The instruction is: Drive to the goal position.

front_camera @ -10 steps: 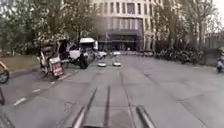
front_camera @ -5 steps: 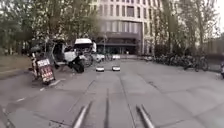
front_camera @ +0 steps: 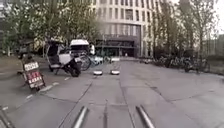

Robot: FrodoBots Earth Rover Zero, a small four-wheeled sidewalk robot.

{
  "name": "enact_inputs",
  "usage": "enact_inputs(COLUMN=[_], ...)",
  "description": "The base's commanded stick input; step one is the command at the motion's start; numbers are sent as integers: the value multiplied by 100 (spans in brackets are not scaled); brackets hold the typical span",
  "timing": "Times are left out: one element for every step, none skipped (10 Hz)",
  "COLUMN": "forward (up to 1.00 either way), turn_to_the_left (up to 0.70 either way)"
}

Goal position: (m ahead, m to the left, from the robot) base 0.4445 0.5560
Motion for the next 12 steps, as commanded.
enact_inputs(forward=[45,45,45,45,45,45,45,45,45,45,45,45], turn_to_the_left=[0,0,0,0,0,0,0,0,0,0,-10,-22])
